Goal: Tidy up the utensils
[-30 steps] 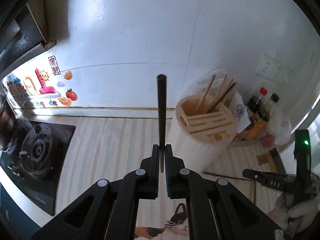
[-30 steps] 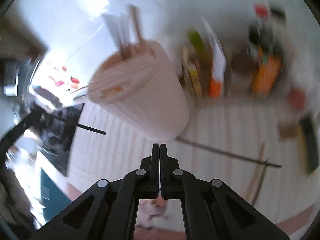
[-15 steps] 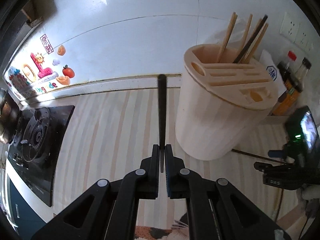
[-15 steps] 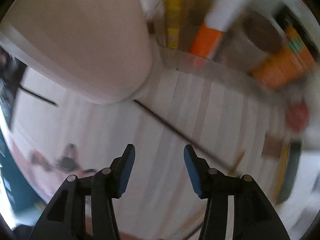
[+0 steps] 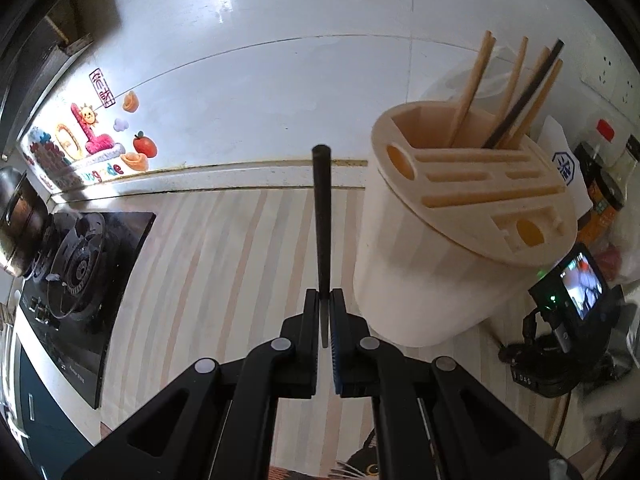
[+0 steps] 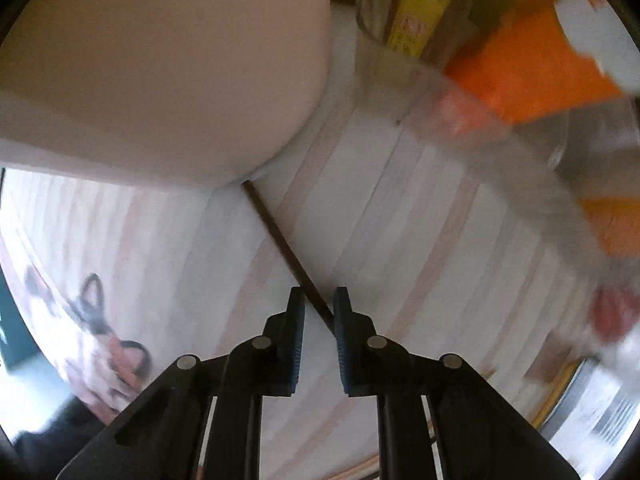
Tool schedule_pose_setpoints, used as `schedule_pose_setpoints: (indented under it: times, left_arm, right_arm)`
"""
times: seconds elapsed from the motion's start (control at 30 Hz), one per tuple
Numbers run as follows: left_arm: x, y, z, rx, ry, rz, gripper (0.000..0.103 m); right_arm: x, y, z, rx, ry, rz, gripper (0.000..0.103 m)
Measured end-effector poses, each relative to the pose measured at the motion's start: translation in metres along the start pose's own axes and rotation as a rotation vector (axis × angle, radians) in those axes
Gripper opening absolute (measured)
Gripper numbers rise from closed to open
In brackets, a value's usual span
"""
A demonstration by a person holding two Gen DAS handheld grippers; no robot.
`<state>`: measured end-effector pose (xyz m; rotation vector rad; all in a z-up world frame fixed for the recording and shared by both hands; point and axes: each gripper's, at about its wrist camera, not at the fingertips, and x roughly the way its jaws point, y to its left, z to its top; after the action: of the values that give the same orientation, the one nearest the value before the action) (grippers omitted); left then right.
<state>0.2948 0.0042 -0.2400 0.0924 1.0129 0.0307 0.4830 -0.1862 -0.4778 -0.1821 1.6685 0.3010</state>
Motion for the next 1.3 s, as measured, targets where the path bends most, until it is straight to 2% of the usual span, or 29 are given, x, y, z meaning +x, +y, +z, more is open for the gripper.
schedule_pose_setpoints:
  times: [0.1, 0.2, 0.27, 0.37, 0.47, 0.6, 0.73, 0.83, 0.93, 1.13, 1.17, 1.2, 1.3]
  left_arm:
    - [-0.001, 0.004, 0.0, -0.01, -0.001, 0.001, 0.003]
    - [-0.004, 0.007, -0.001, -0.016, -0.002, 0.0, 0.003]
    - [-0.006, 0.008, -0.001, -0.014, -0.005, 0.001, 0.003]
    - [-0.007, 0.009, -0.001, -0.009, -0.006, 0.006, 0.003]
    - [-0.008, 0.008, -0.001, -0.011, -0.004, -0.001, 0.003]
    - [-0.017, 0.008, -0.002, 0.007, -0.014, -0.001, 0.003]
    - [-0.03, 0.008, -0.002, 0.028, -0.03, -0.012, 0.003]
    - [-0.043, 0.008, -0.004, 0.039, -0.046, -0.022, 0.003]
    - [-0.058, 0.01, -0.003, 0.038, -0.058, -0.046, 0.003]
    - [-0.094, 0.017, 0.004, 0.038, -0.106, -0.092, 0.003]
    - [-0.103, 0.019, 0.007, 0.038, -0.118, -0.104, 0.003]
    - [-0.108, 0.02, 0.009, 0.037, -0.125, -0.111, 0.003]
    - [-0.129, 0.024, 0.018, 0.039, -0.165, -0.126, 0.003]
  right_arm:
    - [0.006, -0.007, -0.013, 0.18, 0.035, 0.095, 0.006]
    - [0.011, -0.006, -0.028, 0.262, 0.026, 0.128, 0.006]
    - [0.011, 0.001, -0.038, 0.247, -0.001, 0.089, 0.007]
    - [0.013, 0.017, -0.04, 0.158, -0.015, 0.003, 0.007]
    - [0.014, 0.028, -0.045, 0.14, -0.031, -0.042, 0.006]
    - [0.009, 0.029, -0.068, 0.19, -0.09, 0.022, 0.006]
    - [-0.02, 0.025, -0.097, 0.22, -0.224, 0.072, 0.006]
    - [-0.041, 0.036, -0.116, 0.203, -0.322, 0.058, 0.006]
    - [-0.068, 0.037, -0.122, 0.203, -0.435, 0.052, 0.006]
    - [-0.139, 0.037, -0.143, 0.251, -0.642, 0.101, 0.006]
    - [-0.153, 0.042, -0.132, 0.252, -0.664, 0.106, 0.006]
    - [-0.174, 0.045, -0.138, 0.255, -0.697, 0.114, 0.006]
    - [-0.215, 0.038, -0.124, 0.251, -0.78, 0.124, 0.006]
